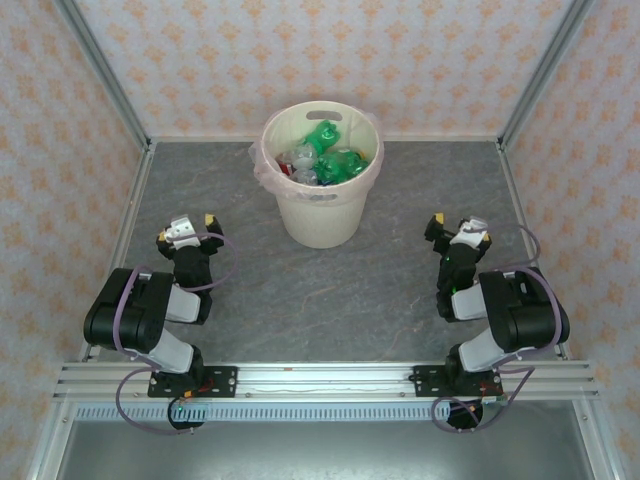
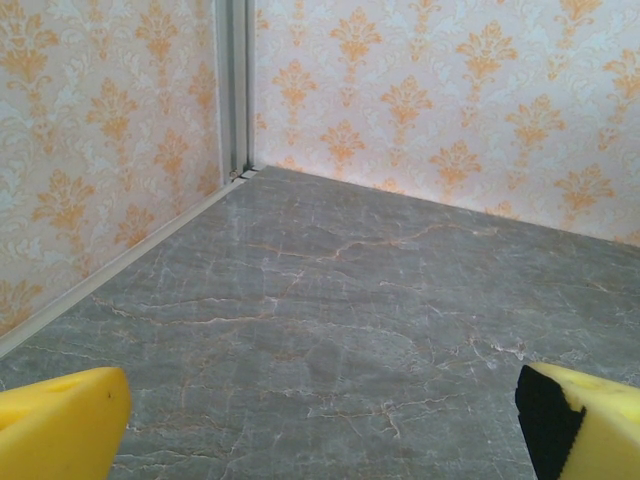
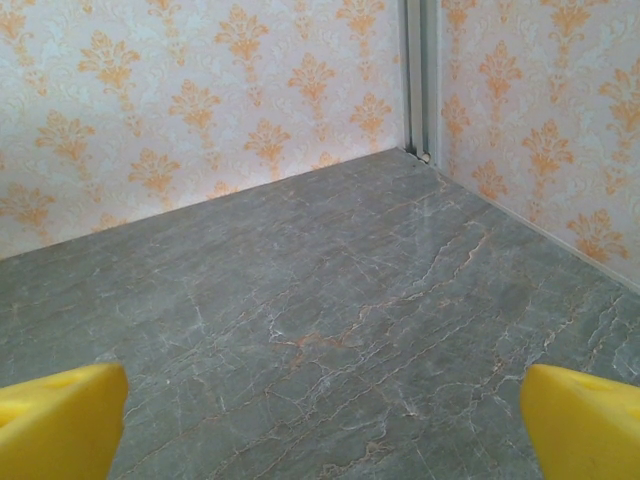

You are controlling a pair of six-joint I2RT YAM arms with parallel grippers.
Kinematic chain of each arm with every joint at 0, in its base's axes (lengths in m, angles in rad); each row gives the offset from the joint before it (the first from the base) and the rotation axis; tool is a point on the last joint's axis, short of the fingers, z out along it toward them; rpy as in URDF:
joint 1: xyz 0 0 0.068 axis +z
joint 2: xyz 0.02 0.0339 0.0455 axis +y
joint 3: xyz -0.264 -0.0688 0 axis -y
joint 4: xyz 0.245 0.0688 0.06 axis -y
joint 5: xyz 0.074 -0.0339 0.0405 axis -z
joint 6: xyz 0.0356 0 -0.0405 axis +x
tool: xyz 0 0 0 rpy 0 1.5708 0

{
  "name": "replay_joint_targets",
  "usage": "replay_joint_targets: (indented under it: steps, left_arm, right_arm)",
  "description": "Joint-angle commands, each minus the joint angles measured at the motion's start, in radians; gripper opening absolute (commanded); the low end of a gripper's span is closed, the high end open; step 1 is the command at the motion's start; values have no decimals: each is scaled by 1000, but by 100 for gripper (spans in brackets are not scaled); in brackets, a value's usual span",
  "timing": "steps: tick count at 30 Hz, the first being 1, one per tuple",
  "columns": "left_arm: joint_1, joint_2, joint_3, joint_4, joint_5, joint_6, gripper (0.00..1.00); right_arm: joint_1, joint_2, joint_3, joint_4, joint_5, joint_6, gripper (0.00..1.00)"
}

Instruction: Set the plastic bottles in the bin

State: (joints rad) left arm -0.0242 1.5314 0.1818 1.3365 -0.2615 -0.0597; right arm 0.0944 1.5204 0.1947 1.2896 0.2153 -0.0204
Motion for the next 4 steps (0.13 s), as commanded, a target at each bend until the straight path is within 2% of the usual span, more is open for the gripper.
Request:
replay_joint_targets:
  steps: [1, 4]
  left_arm:
    - [-5, 6, 18, 19, 36, 21, 100]
    - [-4, 6, 16, 21, 34, 20, 100]
  right_arm:
    - [-5, 2, 14, -9, -7, 0, 100]
    - [-5, 2, 15, -9, -8, 0, 100]
